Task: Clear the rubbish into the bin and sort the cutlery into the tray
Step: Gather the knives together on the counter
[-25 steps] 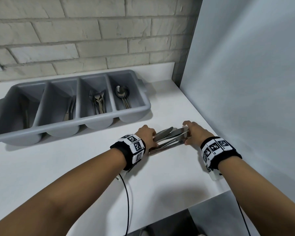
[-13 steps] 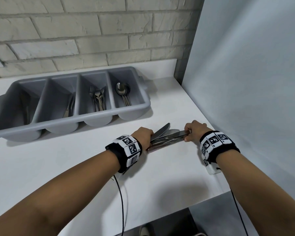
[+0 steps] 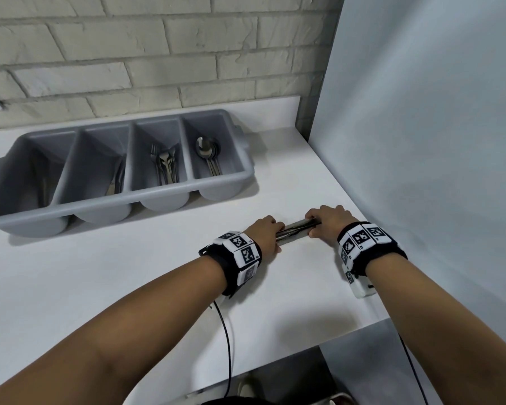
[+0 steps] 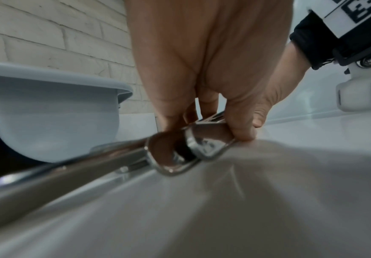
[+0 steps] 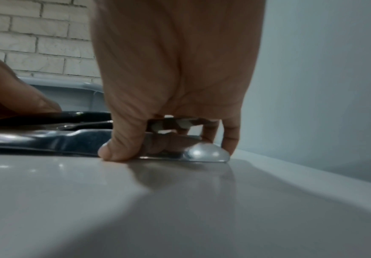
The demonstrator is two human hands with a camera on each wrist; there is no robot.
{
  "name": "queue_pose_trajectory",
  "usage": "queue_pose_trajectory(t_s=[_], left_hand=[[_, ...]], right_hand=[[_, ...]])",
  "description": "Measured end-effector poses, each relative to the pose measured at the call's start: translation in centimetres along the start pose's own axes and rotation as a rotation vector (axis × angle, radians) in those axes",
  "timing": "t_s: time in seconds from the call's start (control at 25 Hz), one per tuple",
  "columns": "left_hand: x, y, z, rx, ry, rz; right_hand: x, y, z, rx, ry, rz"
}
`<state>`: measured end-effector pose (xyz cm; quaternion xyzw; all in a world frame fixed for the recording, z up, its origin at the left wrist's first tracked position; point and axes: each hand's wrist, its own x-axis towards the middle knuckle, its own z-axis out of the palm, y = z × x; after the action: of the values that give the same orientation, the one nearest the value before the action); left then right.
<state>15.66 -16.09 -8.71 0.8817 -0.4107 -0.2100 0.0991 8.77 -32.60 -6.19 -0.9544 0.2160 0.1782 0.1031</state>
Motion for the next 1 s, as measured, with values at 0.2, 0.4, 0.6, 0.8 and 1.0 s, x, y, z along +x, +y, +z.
queue_pose_trajectory(t_s=[0.2,0.4,0.6,0.8,1.0], left_hand=[[0.0,0.2,-0.2,0.021,0.02,-0.019],[-0.3,0.2,-0.5,0.06,0.026,-0.073],[-0.7,1.2,-0.6,0.154,0.041,-0.093],[-0.6,1.5,-0.8,0.143,-0.013,-0.109],[-1.5,1.2,-0.7,0.142,0.066,-0.059]], right_hand=[[-0.9,-0.8,0.0,0.012,0.017,-0.06],[-1.3,-1.6,0.0,-0.075,-0.037,-0.09],[-1.1,-1.9,0.7,-0.131,-0.045,-0.083],[-1.9,-1.7,0.6,-0.026,-0.061,-0.066],[-2.0,-2.5,0.4,-0.095,-0.048,-0.026]])
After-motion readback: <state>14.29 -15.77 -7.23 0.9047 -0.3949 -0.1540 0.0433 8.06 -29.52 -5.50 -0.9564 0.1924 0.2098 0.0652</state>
